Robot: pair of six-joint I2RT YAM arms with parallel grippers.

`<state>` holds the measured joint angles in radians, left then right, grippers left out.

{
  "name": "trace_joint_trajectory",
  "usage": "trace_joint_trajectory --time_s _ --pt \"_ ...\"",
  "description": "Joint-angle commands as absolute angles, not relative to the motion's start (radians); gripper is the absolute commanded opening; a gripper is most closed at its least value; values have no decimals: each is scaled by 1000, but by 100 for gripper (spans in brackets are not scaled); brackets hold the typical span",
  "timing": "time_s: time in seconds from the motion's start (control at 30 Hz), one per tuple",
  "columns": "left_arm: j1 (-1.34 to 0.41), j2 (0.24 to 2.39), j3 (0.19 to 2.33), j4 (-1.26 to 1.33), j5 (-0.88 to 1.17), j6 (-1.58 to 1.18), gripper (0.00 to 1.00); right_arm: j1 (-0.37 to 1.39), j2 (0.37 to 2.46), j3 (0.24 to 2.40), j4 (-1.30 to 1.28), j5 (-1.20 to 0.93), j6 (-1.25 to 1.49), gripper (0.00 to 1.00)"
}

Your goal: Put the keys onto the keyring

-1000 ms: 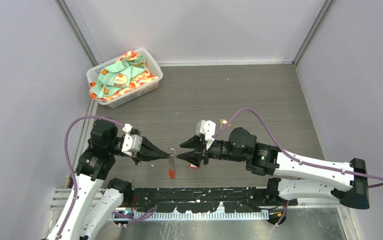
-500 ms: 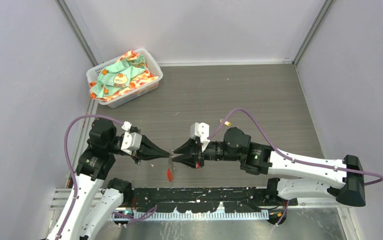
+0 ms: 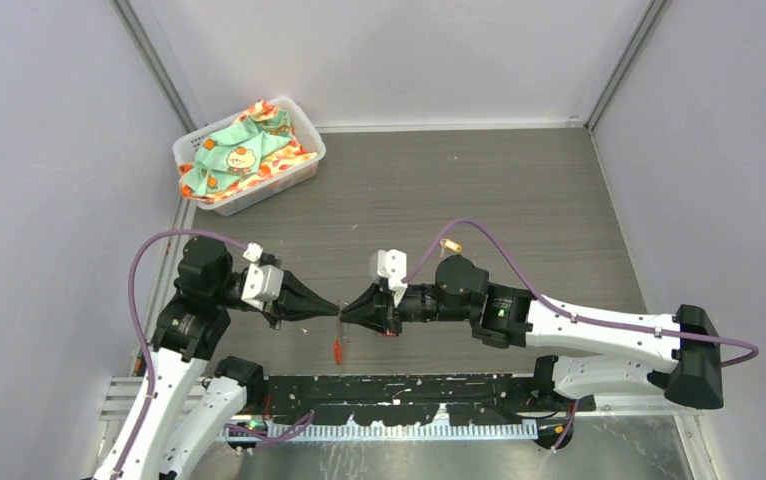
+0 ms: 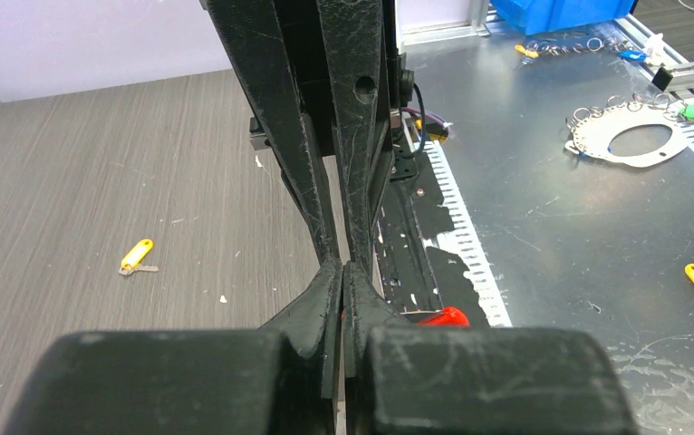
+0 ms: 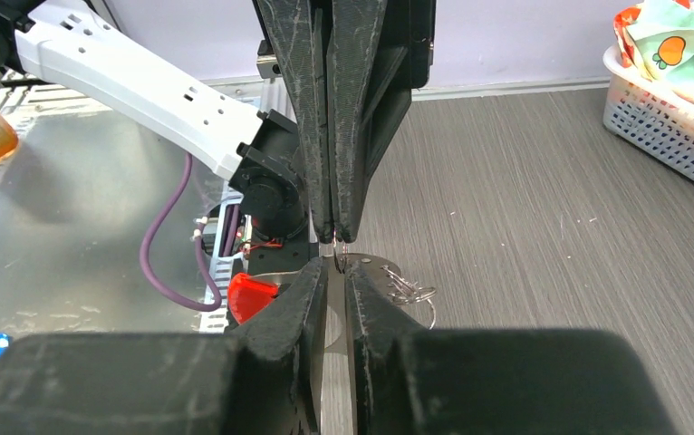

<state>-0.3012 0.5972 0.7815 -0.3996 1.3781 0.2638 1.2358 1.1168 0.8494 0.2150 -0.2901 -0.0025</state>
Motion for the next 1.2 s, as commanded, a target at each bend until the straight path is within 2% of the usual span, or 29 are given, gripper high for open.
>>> trace_joint_trajectory --time_s 0.0,0.27,0.4,0.6,0.7,0.83,0.97,1.17 --pt "-301 592 802 -353 1393 247 0 1242 1116 901 269 -284 -13 18" --pt "-301 585 799 -361 1399 242 0 1242 1136 894 314 -255 -6 17" --pt "-301 581 801 -362 1398 243 0 1242 1138 895 318 -258 -8 1" --pt "-301 576 796 -379 1379 248 0 1241 1118 907 249 -233 -2 1" --pt "-301 572 810 -460 1345 301 32 1242 1105 940 123 -211 -8 1" --pt "-301 592 867 -706 1303 495 54 1242 1100 1012 -73 -207 -48 1" --pt "-301 649 923 -863 1272 628 58 1242 1118 1089 -218 -226 -85 1" --pt "-301 701 941 -855 1290 634 57 1242 1199 1248 -398 -250 -123 1"
